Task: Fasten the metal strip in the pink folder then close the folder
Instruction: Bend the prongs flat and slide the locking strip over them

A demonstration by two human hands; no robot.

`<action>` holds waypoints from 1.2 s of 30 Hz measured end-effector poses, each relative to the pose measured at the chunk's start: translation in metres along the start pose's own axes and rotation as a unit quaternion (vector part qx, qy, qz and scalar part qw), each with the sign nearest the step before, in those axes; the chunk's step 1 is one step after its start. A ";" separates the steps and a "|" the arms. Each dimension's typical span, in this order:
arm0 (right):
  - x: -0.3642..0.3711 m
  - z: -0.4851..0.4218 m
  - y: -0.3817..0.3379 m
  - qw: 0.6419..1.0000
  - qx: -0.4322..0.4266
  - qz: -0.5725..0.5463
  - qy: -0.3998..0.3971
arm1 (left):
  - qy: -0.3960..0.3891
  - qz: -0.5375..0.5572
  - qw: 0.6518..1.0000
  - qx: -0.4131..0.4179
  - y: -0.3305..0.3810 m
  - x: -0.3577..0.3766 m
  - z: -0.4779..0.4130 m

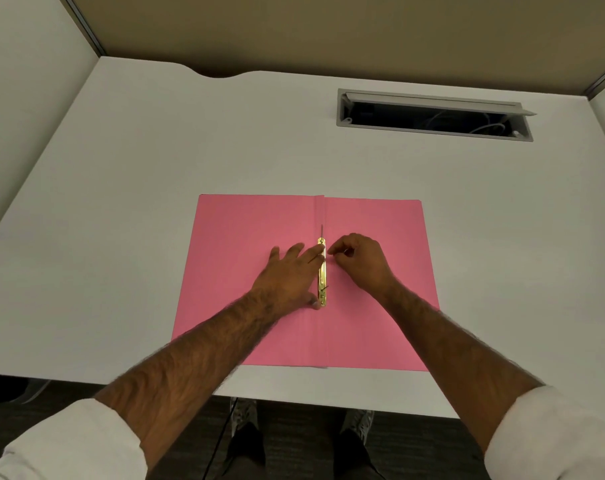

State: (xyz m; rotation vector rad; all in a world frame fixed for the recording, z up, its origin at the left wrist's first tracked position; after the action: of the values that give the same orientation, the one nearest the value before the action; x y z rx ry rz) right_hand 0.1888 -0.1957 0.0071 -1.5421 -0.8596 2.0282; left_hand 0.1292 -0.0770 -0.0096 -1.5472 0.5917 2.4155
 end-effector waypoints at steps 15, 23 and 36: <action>0.002 0.064 -0.027 0.981 -0.182 0.064 -0.009 | 0.006 0.003 1.000 0.002 -0.002 -0.018 -0.015; -0.001 0.063 -0.022 0.982 -0.169 0.074 -0.050 | -0.004 -0.007 1.000 0.002 -0.001 -0.017 -0.016; 0.014 0.082 -0.015 0.980 -0.181 0.082 0.017 | 0.021 -0.012 1.000 0.012 -0.003 -0.015 -0.017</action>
State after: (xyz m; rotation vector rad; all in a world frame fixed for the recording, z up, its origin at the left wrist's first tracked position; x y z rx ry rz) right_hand 0.1062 -0.1931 0.0231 -1.8919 -1.1742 2.0318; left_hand 0.1510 -0.0809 -0.0029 -1.5913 0.6040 2.3557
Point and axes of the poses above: each hand's wrist, its own z-axis away from the middle knuckle, its own x-axis out of the palm, y = z × x, the point moved 9 cm from there along -z, towards the middle knuckle, and after that the axes turned 5 degrees about x, right-handed, at the moved point
